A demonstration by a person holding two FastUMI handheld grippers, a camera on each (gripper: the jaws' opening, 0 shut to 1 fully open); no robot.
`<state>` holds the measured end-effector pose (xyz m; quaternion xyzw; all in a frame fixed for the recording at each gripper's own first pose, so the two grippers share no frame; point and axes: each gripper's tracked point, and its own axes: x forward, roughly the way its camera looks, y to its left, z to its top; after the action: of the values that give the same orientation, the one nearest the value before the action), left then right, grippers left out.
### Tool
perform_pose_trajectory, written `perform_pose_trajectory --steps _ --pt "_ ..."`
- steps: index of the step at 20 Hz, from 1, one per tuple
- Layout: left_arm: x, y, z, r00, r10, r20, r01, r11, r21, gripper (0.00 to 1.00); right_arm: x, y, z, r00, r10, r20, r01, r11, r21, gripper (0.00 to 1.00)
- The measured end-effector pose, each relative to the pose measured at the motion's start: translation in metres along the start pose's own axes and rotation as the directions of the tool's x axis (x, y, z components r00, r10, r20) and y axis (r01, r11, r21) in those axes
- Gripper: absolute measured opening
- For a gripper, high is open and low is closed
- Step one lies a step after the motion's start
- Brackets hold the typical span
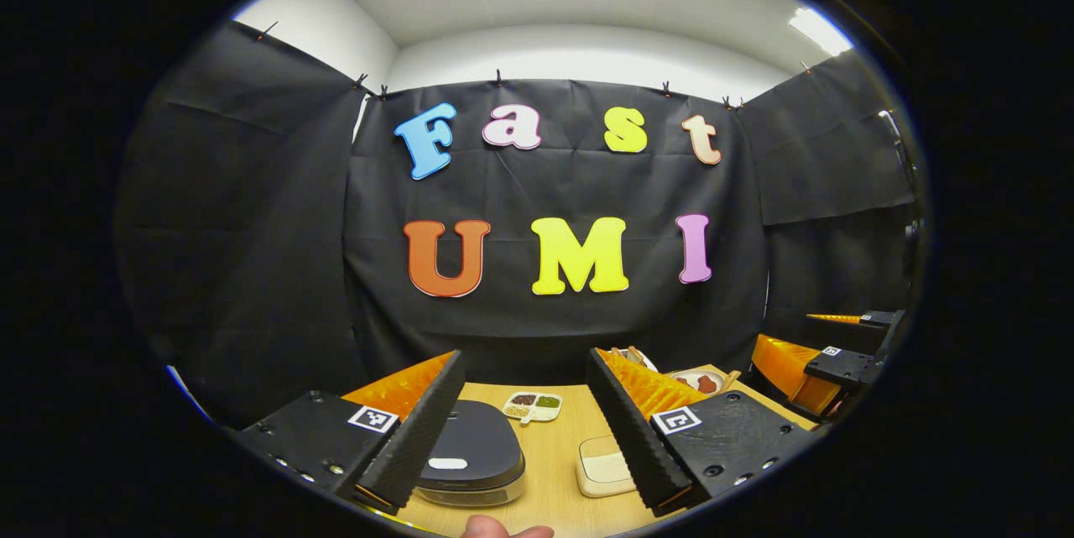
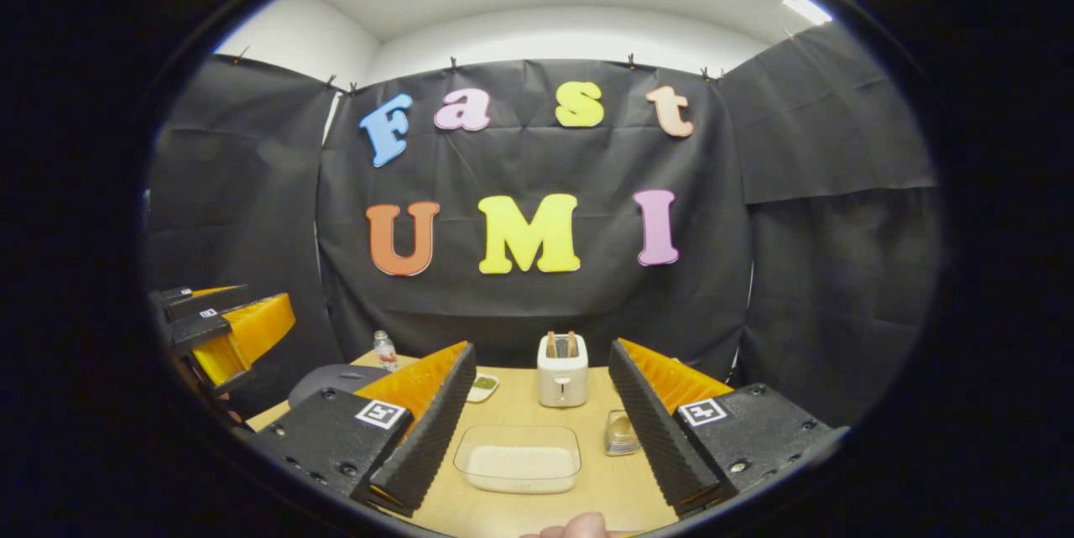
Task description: Close the left gripper, press the button to open the rice cooker; take a wooden spoon from the chopstick holder with the right hand, scoop a spoonful of rice and pour it into the rice cooker, then put the wooden spoon back into the chopstick holder.
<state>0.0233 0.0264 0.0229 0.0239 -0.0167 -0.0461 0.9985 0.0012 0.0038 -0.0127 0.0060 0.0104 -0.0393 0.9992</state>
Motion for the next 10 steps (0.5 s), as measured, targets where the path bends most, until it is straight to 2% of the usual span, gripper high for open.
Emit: perform_pose_trajectory --steps 10 --pt "-0.004 0.01 -0.005 1.0 0.01 -0.009 -0.01 1.0 0.023 0.95 0.001 0.012 -0.005 1.0 0.012 -0.006 -0.012 1.0 -0.011 1.0"
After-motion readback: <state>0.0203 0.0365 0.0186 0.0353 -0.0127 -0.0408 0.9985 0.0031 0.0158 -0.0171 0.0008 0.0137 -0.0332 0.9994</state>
